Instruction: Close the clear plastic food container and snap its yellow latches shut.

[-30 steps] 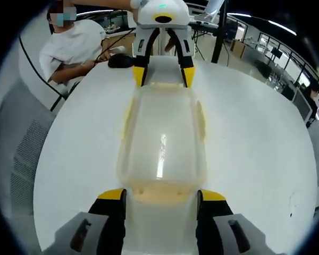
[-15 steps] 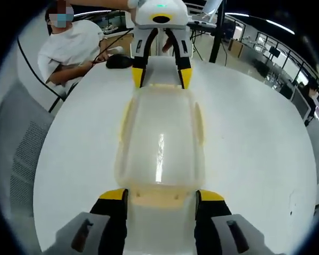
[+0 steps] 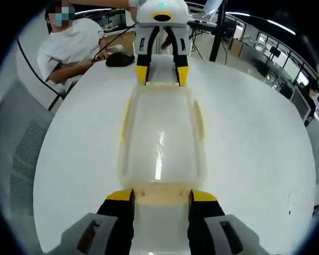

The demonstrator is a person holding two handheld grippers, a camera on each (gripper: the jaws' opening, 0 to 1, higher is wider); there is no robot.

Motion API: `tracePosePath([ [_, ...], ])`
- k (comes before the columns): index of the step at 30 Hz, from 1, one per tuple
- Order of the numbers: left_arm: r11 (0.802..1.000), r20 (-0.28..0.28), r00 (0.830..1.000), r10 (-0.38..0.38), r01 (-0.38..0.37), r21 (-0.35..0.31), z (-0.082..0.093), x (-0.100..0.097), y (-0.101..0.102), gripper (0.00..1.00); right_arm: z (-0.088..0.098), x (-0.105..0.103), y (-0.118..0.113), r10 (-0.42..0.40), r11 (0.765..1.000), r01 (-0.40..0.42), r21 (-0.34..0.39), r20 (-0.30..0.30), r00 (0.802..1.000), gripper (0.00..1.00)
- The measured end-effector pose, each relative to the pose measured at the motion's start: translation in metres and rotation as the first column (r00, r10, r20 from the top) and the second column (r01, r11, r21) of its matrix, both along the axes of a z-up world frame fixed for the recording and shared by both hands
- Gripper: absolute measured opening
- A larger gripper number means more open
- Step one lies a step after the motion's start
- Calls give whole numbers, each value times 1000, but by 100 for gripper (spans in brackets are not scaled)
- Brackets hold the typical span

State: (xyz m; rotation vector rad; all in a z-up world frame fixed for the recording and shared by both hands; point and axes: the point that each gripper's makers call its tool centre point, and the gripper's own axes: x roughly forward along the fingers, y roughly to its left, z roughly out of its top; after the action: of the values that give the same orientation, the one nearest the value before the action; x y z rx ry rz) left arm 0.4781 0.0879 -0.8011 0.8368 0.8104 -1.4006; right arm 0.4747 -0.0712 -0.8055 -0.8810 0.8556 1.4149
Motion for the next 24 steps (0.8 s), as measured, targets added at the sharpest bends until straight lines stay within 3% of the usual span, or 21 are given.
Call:
tracePosePath([
  [16, 998, 4, 1000, 5, -5, 64, -1, -2, -2, 40, -1, 0, 1, 18, 999, -18, -41, 3, 1000, 37],
  [24, 998, 7, 1000, 16, -17, 62, 0, -3, -1, 39, -1, -1, 1, -4, 998, 4, -57, 3, 1000, 35],
])
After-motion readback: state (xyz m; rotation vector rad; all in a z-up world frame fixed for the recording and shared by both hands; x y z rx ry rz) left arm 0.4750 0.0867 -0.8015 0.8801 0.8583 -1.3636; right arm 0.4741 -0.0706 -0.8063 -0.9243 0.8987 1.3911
